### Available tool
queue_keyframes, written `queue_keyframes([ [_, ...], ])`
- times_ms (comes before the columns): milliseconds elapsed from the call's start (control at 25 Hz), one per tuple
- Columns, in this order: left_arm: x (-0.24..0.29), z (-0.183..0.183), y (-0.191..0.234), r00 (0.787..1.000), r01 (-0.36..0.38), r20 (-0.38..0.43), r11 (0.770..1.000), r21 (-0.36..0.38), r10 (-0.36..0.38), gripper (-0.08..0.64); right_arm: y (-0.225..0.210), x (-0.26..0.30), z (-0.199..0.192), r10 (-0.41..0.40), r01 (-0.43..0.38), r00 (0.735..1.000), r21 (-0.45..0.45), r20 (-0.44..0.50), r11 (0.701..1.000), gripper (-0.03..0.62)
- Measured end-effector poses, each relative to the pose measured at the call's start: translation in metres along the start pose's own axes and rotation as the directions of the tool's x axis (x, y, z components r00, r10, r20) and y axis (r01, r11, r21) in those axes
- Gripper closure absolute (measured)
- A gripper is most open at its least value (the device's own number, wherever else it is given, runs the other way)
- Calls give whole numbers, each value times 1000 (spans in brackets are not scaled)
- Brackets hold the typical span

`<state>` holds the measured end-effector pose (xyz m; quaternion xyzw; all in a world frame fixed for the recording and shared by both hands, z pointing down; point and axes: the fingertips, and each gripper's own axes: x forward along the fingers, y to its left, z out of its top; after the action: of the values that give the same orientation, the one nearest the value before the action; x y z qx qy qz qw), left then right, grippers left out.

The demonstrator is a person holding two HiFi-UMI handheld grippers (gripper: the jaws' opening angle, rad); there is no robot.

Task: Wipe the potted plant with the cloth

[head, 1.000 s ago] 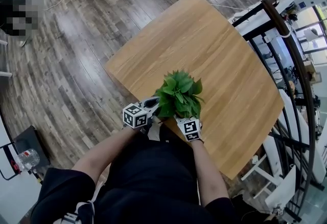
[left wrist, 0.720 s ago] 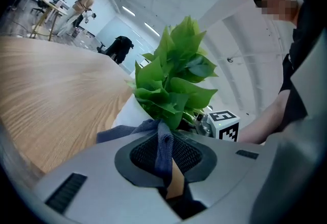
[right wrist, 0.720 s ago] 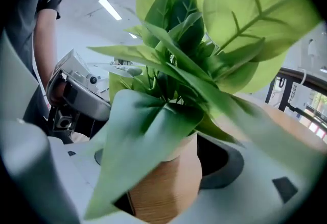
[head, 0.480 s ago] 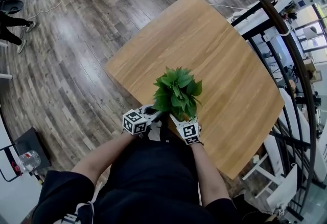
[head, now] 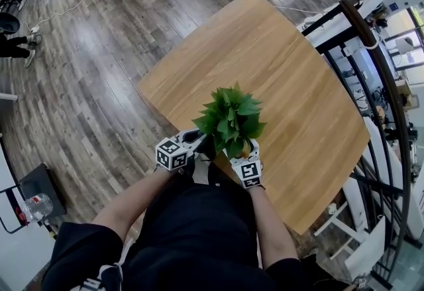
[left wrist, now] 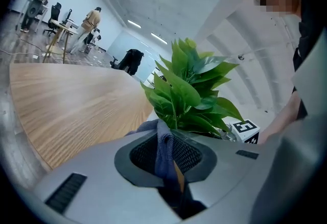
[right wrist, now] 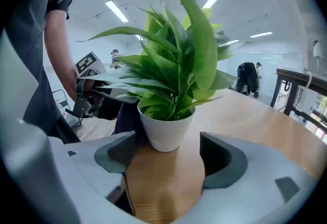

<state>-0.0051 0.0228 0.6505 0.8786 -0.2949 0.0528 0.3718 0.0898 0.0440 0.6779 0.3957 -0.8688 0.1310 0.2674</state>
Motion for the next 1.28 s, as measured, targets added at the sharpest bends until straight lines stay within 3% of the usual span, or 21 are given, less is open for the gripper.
queue_keyframes([
  [320, 4, 1, 3, 1000, -21, 5, 1000, -14, 21, 490, -1, 26, 23, 62, -63, 998, -129, -11, 990, 218],
  [520, 3, 1, 5, 1000, -21, 5, 999, -31, 22, 490, 2, 29, 22, 42, -42, 999, -90, 1, 995, 219],
  [800, -2, 2, -16, 996, 77, 57, 990, -115, -70, 491, 0, 29, 25, 30, -29, 1000, -47, 10, 998, 219],
  [1000, -2, -8, -24, 997, 83, 2, 996, -37, -83, 490, -1, 30, 23, 34, -33, 999, -62, 3, 998, 219],
  [1120, -7, -6, -10, 1000, -2, -22, 999, 42, 3, 491, 1, 28, 21, 33, -33, 999, -71, -2, 997, 219],
  [1280, -4, -3, 9, 993, -82, -68, 976, 201, 97, 490, 16, 19, 17, 54, -54, 999, -78, -5, 996, 219],
])
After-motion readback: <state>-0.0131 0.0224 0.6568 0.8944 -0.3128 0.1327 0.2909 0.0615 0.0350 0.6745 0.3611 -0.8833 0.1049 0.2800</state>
